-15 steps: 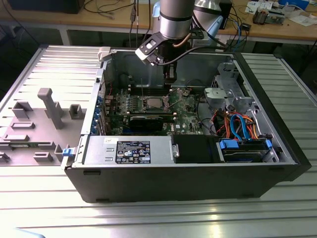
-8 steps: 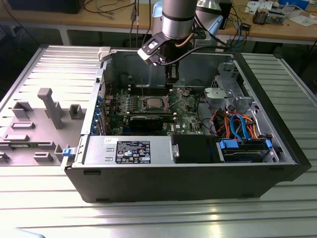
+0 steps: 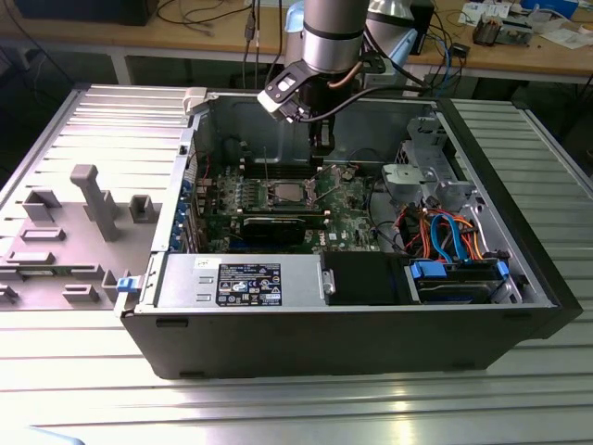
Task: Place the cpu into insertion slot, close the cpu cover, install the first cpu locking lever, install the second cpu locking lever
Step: 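Close the cpu cover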
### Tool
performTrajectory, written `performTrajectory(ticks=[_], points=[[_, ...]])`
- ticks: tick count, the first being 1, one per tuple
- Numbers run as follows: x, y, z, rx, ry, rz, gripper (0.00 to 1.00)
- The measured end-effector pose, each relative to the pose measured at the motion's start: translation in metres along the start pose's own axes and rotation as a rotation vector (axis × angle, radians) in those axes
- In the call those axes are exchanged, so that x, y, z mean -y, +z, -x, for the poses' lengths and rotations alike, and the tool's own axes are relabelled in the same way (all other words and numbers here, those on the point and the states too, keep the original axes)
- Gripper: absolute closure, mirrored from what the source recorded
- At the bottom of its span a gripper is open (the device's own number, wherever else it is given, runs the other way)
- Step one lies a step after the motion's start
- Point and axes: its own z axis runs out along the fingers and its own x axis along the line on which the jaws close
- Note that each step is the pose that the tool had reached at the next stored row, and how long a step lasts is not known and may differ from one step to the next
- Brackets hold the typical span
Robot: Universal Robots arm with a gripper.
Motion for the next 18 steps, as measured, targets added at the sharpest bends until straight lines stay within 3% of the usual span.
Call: performTrajectory(ticks=[8,18], points=[[-0.0010,0.0001,0.0040,0.0001,0.000,0.0000,0.89],[-0.0190,0.0013,0.0043,0.0001,-0.007,0.0001,0.89]])
